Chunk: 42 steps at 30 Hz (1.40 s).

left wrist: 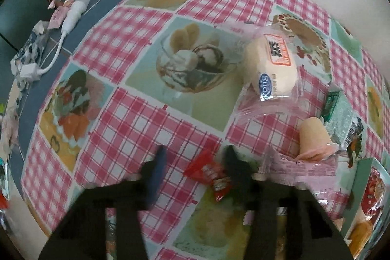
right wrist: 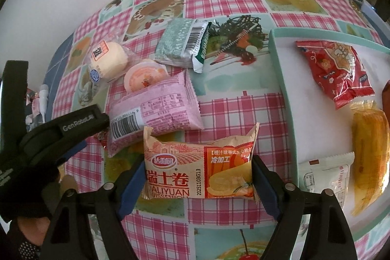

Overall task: Organize snacks
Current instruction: 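Grasp the orange-and-white Swiss roll pack with the right tool while the left grasps the small red candy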

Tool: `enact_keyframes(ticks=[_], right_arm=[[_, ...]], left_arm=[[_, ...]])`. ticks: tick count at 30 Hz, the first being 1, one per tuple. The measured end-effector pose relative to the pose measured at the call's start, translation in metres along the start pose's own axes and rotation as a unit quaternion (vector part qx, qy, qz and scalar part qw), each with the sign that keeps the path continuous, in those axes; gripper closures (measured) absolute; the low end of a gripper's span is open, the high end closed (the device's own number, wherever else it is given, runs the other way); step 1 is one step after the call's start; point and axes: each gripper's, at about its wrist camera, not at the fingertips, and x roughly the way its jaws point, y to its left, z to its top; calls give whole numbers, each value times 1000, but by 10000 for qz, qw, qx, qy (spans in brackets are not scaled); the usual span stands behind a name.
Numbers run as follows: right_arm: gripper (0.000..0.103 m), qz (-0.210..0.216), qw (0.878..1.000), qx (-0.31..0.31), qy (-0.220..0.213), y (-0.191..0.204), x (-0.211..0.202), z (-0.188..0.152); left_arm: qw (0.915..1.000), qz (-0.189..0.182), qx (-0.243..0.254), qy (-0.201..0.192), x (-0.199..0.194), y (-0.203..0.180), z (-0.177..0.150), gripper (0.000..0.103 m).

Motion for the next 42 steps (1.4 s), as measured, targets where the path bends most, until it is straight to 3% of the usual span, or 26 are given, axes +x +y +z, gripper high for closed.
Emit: enact_keyframes(ticks=[4, 16, 18, 22, 26, 35, 38, 40, 42], right_arm=[[20, 21, 10000, 18, -2, 1, -3, -2], [22, 198, 9997, 69, -100, -6, -22, -2], [22, 214, 9997, 94, -89, -8, -24, -2], [22, 240, 9996, 149, -81, -10, -25, -1], [22, 295, 9994, 187, -57, -12, -25, -1], [22, 375, 9990, 242, -33, -15, -27, 0], [22, 390, 9989, 243, -25, -17, -28, 0], [22, 393, 9989, 251, -17, -18, -28, 0], [22, 397, 9989, 257, -8, -19, -28, 0]], left_arm=[[9999, 8, 64, 84, -4, 6, -1, 94], [9982, -466, -107, 352, -20, 39, 1, 96], [9978, -488, -85, 438, -15, 48, 4, 91], [9975, -390, -74, 582, -9, 66, -3, 60], [9971, -435, -72, 614, -8, 68, -6, 48], [9971, -141, 402, 624, -9, 51, -28, 45], [9971, -150, 444, 605, -7, 47, -35, 51], [9972, -168, 471, 564, -8, 41, -42, 78], [9970, -150, 520, 546, -13, 39, -38, 83]])
